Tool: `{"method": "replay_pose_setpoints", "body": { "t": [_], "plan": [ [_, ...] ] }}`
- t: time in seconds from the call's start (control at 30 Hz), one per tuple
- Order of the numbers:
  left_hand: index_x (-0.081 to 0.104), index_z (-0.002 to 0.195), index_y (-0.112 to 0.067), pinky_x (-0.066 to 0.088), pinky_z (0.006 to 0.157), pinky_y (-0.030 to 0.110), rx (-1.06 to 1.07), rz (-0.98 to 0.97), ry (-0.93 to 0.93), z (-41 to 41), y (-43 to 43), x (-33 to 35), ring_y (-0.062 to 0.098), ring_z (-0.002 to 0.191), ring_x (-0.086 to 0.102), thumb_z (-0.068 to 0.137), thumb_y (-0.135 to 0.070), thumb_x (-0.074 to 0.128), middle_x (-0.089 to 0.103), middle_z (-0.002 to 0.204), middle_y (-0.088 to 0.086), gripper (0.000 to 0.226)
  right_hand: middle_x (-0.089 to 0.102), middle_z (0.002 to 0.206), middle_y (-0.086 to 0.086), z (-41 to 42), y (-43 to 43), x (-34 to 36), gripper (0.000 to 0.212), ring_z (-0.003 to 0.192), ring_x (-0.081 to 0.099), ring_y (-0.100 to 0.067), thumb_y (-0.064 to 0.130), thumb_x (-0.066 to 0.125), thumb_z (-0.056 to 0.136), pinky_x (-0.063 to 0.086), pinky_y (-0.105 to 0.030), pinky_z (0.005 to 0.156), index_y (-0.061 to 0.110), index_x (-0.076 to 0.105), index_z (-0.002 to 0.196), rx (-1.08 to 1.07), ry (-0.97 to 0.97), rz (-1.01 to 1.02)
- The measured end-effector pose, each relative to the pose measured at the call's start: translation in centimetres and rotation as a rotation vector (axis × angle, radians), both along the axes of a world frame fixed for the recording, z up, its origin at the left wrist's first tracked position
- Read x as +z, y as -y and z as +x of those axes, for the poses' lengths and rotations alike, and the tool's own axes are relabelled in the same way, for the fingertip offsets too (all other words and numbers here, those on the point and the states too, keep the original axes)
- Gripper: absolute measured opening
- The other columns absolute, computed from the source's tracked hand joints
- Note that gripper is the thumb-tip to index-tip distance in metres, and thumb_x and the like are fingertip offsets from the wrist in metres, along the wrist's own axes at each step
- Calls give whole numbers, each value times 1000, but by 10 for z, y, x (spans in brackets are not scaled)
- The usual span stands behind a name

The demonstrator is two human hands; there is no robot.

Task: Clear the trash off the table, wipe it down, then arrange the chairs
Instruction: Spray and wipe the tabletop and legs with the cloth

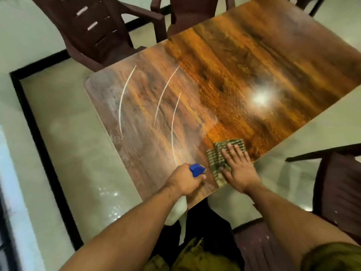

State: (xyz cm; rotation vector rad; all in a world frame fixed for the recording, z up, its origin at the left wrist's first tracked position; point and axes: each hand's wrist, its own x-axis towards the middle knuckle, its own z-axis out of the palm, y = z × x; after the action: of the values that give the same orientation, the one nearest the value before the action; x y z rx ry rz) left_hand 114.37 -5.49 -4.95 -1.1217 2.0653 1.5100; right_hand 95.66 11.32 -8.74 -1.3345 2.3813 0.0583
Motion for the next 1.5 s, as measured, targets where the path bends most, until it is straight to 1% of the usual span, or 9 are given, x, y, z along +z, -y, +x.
{"method": "replay_pose_setpoints", "body": {
  "t": [0.17, 0.33, 0.5, 0.73, 0.93, 1.1, 1.23, 1.33, 1.5],
  "plan": [
    [76, 102, -21, 60, 78, 36, -15, 58, 32, 34, 8, -16, 9, 85, 71, 62, -58, 59, 74, 94, -7, 57, -18, 165, -3, 7, 62, 5, 71, 152, -19, -27, 59, 23, 102, -11, -51, 121, 27, -3, 160, -470, 57, 48],
    [66, 85, -12, 45, 50, 21, 4, 73, 70, 53, 23, -7, 10, 53, 54, 88, -24, 72, 59, 64, -5, 14, -3, 167, -6, 91, 59, -3, 70, 152, -15, -30, 59, 26, 100, -10, -56, 121, 28, 6, 160, 44, 39, -47],
    [69, 112, -8, 45, 41, 22, 38, 69, 102, 63, 39, -3, 15, 46, 57, 92, -30, 71, 63, 69, 5, 29, -3, 167, 4, 76, 22, -7, 73, 153, -13, -22, 68, 25, 97, -8, -51, 122, 35, 6, 159, 408, 53, -34],
    [73, 108, -18, 49, 44, 24, -4, 59, 85, 89, 46, -5, 22, 56, 62, 91, -31, 70, 74, 91, 11, 22, -16, 166, -7, 76, 78, -1, 74, 152, -19, -29, 61, 20, 101, -12, -51, 121, 23, -4, 160, -592, -9, 11],
    [71, 104, -20, 49, 59, 25, -187, 50, 40, 118, 56, 3, 12, 65, 60, 81, -41, 76, 68, 80, -5, 32, -16, 166, 1, 159, 71, 3, 75, 150, -23, -23, 65, 15, 95, -15, -45, 121, 31, -3, 159, -215, 47, -1],
    [73, 104, -27, 60, 81, 39, -266, -11, -25, 156, 70, 8, 17, 84, 71, 69, -55, 59, 76, 92, -3, 47, -11, 167, 2, 178, 88, 9, 68, 153, -14, -21, 55, 32, 102, -7, -46, 122, 31, 6, 160, -525, 86, -18],
    [60, 88, -27, 57, 75, 36, -408, -137, -126, 170, 80, 13, 18, 78, 65, 83, -44, 68, 68, 84, -7, 20, -12, 167, -1, 217, 106, 6, 69, 153, -16, -23, 52, 33, 103, -8, -48, 122, 27, 5, 160, -684, 77, -64],
    [53, 73, -26, 53, 64, 34, -429, -231, -121, 186, 84, 11, 19, 68, 62, 87, -52, 66, 62, 69, -6, 32, -10, 167, 0, 230, 99, 5, 67, 153, -14, -22, 52, 32, 103, -8, -47, 122, 28, 6, 160, -688, 82, -74],
    [55, 86, -24, 48, 63, 37, -312, -194, -343, 200, 94, 7, 16, 67, 58, 88, -46, 68, 60, 74, -4, 26, -8, 167, 3, 239, 84, 8, 65, 154, -11, -20, 54, 33, 103, -6, -43, 122, 31, 9, 159, -666, 118, -82]
  ]
}}
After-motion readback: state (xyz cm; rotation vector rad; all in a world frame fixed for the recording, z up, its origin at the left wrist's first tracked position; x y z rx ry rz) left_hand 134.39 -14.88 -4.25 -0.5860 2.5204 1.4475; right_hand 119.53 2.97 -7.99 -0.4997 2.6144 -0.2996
